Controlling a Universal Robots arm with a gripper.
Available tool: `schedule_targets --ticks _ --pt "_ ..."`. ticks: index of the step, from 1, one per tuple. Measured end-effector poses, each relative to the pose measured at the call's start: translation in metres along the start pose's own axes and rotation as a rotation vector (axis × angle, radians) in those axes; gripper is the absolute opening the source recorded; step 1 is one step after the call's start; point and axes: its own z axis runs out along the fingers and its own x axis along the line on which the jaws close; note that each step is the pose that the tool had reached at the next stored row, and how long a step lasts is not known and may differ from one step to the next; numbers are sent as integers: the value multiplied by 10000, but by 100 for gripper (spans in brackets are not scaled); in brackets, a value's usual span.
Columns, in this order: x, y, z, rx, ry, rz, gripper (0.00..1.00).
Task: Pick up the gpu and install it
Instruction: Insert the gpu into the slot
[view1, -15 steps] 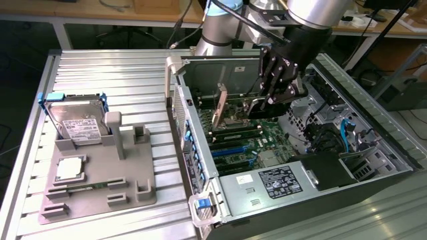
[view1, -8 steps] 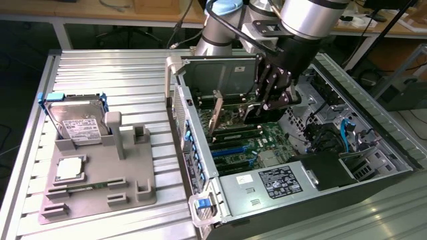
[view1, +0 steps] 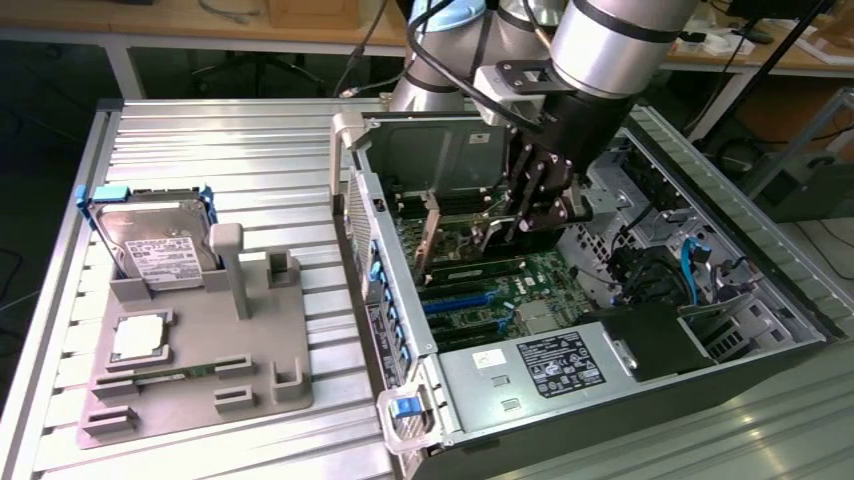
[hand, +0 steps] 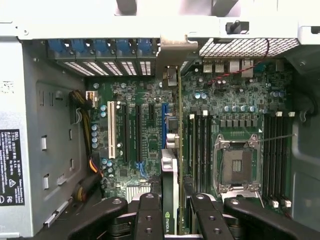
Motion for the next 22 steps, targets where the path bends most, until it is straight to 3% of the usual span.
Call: schedule_targets --ticks 8,22 --pt "17 2 146 1 0 27 27" --pt "24 38 411 16 -8 572 27"
